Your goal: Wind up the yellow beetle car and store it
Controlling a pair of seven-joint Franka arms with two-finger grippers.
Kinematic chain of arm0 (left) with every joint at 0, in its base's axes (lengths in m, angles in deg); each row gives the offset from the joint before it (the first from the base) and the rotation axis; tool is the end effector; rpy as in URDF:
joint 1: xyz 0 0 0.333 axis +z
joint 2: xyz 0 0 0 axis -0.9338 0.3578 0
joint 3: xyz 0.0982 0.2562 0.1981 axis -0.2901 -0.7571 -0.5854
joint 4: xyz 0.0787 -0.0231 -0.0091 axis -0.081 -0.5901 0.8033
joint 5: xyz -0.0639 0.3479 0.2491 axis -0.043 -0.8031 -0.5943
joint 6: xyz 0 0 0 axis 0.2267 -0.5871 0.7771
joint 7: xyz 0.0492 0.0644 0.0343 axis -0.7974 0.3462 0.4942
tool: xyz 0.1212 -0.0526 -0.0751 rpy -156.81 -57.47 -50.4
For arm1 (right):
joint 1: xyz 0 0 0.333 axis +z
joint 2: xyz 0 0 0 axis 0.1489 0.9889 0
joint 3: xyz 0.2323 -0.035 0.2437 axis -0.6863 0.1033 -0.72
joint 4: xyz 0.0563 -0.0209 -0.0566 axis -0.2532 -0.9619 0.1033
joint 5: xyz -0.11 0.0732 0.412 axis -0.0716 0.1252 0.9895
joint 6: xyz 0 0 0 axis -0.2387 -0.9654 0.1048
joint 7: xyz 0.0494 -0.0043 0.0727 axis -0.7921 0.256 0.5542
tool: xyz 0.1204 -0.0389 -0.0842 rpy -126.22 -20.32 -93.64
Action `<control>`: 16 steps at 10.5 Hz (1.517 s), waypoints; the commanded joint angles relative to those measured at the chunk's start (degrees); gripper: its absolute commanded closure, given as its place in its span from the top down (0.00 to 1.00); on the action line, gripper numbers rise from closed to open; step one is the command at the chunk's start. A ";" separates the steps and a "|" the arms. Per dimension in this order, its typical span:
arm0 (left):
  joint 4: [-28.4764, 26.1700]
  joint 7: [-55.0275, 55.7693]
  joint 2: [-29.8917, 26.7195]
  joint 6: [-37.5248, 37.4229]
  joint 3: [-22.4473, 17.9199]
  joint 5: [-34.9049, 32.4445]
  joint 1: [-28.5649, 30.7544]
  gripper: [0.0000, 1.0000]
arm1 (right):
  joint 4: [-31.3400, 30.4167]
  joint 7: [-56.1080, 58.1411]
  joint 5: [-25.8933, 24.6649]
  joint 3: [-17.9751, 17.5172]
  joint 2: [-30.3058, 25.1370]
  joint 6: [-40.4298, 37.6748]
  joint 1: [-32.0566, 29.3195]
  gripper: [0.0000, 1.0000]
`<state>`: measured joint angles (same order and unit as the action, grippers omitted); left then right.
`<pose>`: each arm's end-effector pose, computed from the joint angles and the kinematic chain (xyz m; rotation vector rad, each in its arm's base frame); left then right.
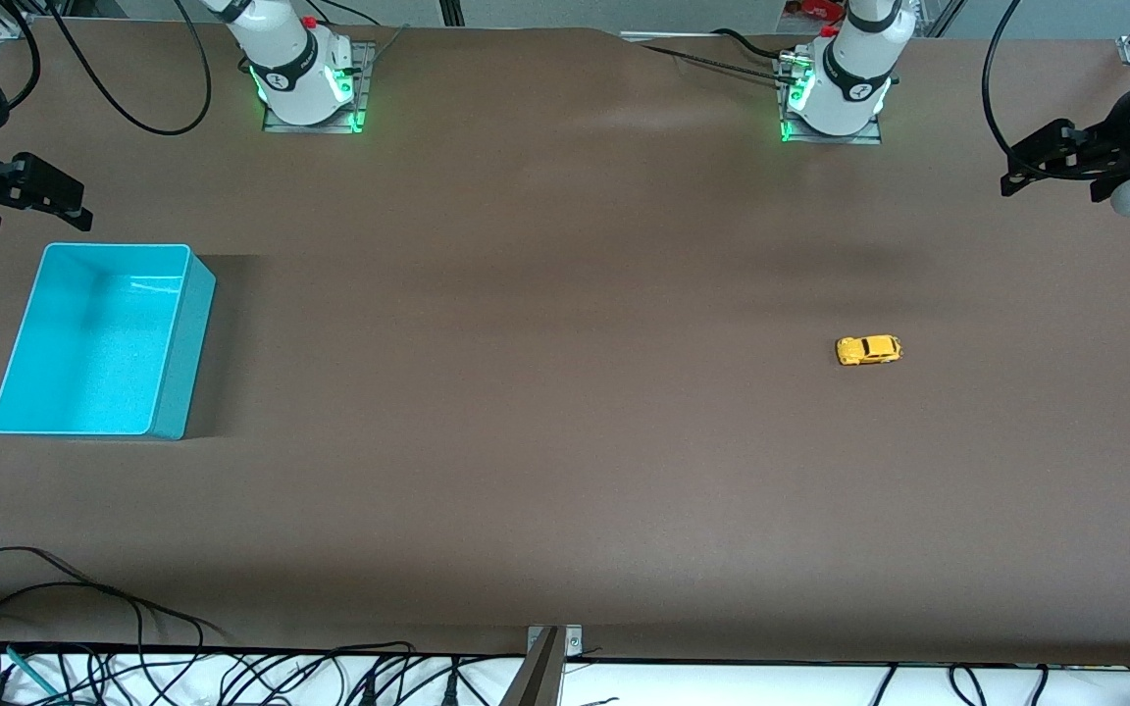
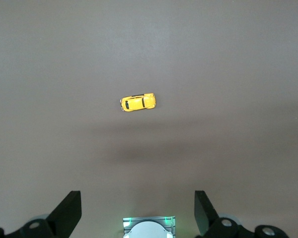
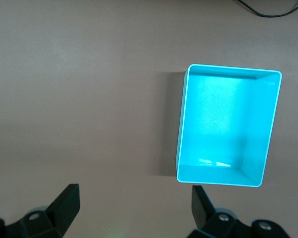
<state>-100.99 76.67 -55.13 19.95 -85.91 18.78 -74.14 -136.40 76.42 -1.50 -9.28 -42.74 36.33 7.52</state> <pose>0.5593 -0.0163 0.6249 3.1153 -0.0640 -0.2222 0.5957 -0.0051 0.6116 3.1300 0.0954 -0.0395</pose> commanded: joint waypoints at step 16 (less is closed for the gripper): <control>0.24 -0.08 2.02 2.00 -0.08 0.39 1.23 1.00 | 0.83 -0.68 0.72 -0.60 0.11 -0.70 -0.89 1.00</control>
<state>-101.10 76.66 -53.69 20.52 -85.98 18.78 -73.49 -136.40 76.42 -1.49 -9.28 -42.70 36.28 7.34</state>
